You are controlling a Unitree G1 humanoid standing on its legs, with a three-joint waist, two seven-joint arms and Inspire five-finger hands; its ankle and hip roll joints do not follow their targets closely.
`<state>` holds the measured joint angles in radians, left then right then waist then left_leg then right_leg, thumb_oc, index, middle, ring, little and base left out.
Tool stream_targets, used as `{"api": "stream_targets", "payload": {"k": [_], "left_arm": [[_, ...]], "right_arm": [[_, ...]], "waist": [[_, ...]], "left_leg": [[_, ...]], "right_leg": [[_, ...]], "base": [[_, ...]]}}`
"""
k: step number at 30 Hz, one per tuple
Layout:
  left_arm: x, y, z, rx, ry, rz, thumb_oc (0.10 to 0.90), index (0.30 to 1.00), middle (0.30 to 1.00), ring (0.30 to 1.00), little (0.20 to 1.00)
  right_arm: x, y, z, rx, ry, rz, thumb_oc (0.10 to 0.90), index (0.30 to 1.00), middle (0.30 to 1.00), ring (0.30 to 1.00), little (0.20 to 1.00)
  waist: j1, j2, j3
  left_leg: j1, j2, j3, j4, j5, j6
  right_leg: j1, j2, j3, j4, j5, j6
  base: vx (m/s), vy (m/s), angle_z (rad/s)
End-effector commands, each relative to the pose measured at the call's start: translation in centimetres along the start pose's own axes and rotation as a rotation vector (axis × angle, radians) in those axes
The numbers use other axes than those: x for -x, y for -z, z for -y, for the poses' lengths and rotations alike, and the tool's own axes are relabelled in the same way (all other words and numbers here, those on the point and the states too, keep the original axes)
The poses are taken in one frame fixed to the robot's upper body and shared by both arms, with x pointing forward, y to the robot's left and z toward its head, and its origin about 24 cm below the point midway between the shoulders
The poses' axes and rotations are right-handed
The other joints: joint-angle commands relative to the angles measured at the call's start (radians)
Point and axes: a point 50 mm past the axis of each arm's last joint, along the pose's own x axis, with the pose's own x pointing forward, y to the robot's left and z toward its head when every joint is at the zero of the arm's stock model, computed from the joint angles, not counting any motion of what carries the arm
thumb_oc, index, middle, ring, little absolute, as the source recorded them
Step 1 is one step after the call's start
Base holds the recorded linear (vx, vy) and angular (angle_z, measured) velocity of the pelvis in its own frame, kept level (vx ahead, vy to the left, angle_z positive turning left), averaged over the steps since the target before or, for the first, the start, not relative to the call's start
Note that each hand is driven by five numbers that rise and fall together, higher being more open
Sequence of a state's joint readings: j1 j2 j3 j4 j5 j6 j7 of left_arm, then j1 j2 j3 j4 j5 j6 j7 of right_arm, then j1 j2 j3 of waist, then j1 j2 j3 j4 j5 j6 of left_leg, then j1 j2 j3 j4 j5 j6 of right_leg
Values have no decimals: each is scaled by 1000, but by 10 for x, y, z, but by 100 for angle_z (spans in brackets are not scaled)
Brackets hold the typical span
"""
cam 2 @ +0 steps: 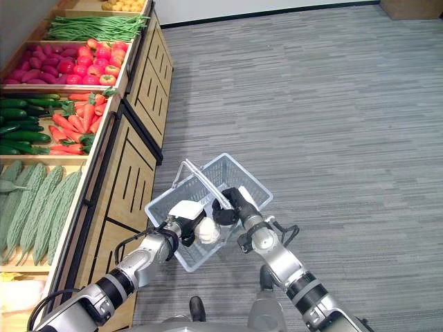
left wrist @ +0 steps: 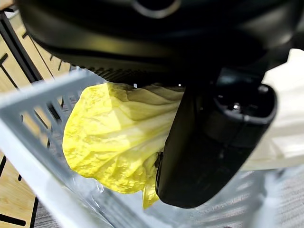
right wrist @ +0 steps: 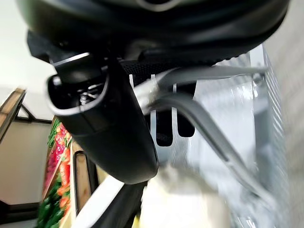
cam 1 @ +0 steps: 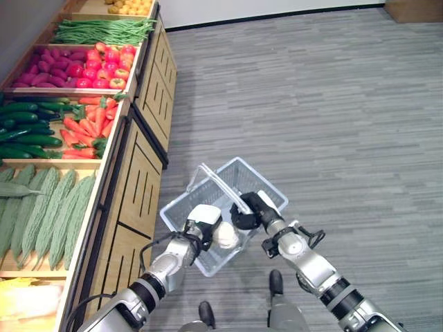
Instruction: Get the vegetables into the basket
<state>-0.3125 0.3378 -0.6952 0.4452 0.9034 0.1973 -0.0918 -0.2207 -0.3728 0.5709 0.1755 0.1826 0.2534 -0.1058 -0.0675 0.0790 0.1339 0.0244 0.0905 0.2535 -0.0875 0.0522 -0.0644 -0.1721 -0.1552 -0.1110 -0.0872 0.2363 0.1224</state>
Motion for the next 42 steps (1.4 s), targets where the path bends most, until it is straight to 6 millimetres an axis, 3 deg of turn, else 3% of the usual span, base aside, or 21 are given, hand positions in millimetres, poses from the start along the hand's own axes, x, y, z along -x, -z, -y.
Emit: {"api": "stream_targets", "payload": {"k": [1, 2, 16, 24, 25, 27, 30, 31, 32, 34, 36, 37, 39, 40, 41, 42], "left_arm": [[-7, 20, -45, -94, -112, -18, 857, 940, 940, 940, 940], [-7, 24, -42, -77, -97, -33, 900, 1000, 1000, 1000, 1000], [-4, 27, -42, -65, -78, -24, 900, 1000, 1000, 1000, 1000], [-3, 25, -46, -59, -77, -14, 900, 1000, 1000, 1000, 1000], [-2, 42, -41, -74, -81, -95, 900, 1000, 1000, 1000, 1000], [2, 46, -34, -85, -43, -95, 900, 1000, 1000, 1000, 1000], [6, 49, -15, -34, 14, -107, 900, 1000, 1000, 1000, 1000], [6, 49, -14, -34, 16, -106, 900, 1000, 1000, 1000, 1000], [9, 56, -5, 20, 37, -139, 900, 1000, 1000, 1000, 1000], [12, 57, 5, 64, 60, -156, 900, 1000, 1000, 1000, 1000], [21, 64, 41, 223, 142, -206, 900, 1000, 1000, 1000, 1000], [32, 70, 68, 282, 216, -248, 900, 1000, 1000, 1000, 1000], [46, 79, 92, 311, 297, -300, 900, 1000, 1000, 1000, 1000], [46, 79, 92, 311, 298, -299, 900, 1000, 1000, 1000, 1000], [36, 72, 117, 424, 388, -434, 900, 1000, 1000, 1000, 1000], [34, 71, 117, 427, 385, -433, 900, 1000, 1000, 1000, 1000]], "right_arm": [[10, -106, -7, -185, -100, 501, 400, 300, 300, 300, 300], [13, -110, -6, -183, -116, 519, 400, 300, 300, 300, 300], [23, -118, -2, -161, -156, 573, 400, 300, 300, 300, 300], [15, -100, 3, -88, -101, 483, 400, 300, 300, 300, 300], [11, -90, 11, -1, -46, 427, 400, 300, 300, 300, 300], [12, -89, 15, 6, -12, 431, 400, 300, 300, 300, 300], [7, -46, 29, 89, 125, 256, 400, 300, 300, 300, 300], [7, -46, 29, 90, 125, 254, 400, 300, 300, 300, 300], [10, -19, 39, 90, 184, 147, 400, 300, 300, 300, 300], [12, -6, 44, 110, 214, 99, 400, 300, 300, 300, 300], [19, 21, 60, 186, 294, 6, 400, 300, 300, 300, 300], [27, 51, 70, 146, 344, -105, 400, 300, 300, 300, 300], [35, 74, 78, 158, 373, -199, 400, 300, 300, 300, 300], [35, 75, 78, 159, 372, -200, 400, 300, 300, 300, 300], [38, 100, 70, 133, 376, -309, 400, 300, 300, 300, 300], [37, 100, 71, 134, 378, -307, 400, 300, 300, 300, 300]], "waist": [[4, -59, -14], [4, -62, -14], [9, -67, -32], [14, -62, -46], [21, -58, -50], [22, -57, -50], [28, -54, -60], [27, -53, -61], [29, -54, -66], [28, -55, -69], [33, -59, -75], [37, -62, -81], [42, -66, -84], [42, -66, -86], [14, -86, -103], [15, -84, -102]], "left_leg": [[-56, 22, -45, 11, 9, -20], [-55, 23, -43, 11, 9, -20], [-43, 23, -42, 10, 7, -20], [-24, 19, -55, 12, -1, -18], [-19, 18, -60, 14, -1, -17], [-16, 17, -63, 14, -4, -16], [-8, 11, -79, 26, -12, -13], [-6, 11, -80, 26, -14, -13], [-3, 10, -87, 31, -15, -12], [2, 9, -91, 31, -19, -11], [6, 9, -98, 35, -21, -10], [8, 9, -105, 39, -22, -10], [11, 9, -107, 39, -22, -9], [11, 9, -107, 38, -22, -9], [25, 11, -92, 34, -23, -10], [26, 11, -91, 33, -23, -10]], "right_leg": [[66, -57, 7, 45, -122, 71], [66, -57, 8, 44, -121, 71], [81, -61, 1, 47, -123, 71], [110, -63, -13, 52, -138, 72], [119, -64, -18, 55, -144, 70], [124, -64, -19, 56, -146, 69], [145, -65, -28, 64, -157, 68], [148, -65, -30, 64, -159, 68], [155, -66, -33, 68, -163, 67], [163, -65, -36, 69, -167, 67], [169, -65, -39, 73, -172, 68], [173, -64, -41, 78, -177, 68], [175, -64, -43, 81, -178, 69], [176, -64, -43, 81, -178, 69], [175, -59, -30, 84, -179, 66], [174, -59, -29, 85, -180, 67]], "base": [[0, 0, 0], [0, 0, 0], [-2, -2, -1], [5, -1, 1], [-22, -1, 4], [12, -1, 5], [35, 0, 15], [18, 7, 26], [18, 5, 23], [8, 7, 10], [6, 7, 8], [11, 12, 5], [1, 8, 2], [35, 12, -1], [39, 4, -1], [37, 4, 1]]}}
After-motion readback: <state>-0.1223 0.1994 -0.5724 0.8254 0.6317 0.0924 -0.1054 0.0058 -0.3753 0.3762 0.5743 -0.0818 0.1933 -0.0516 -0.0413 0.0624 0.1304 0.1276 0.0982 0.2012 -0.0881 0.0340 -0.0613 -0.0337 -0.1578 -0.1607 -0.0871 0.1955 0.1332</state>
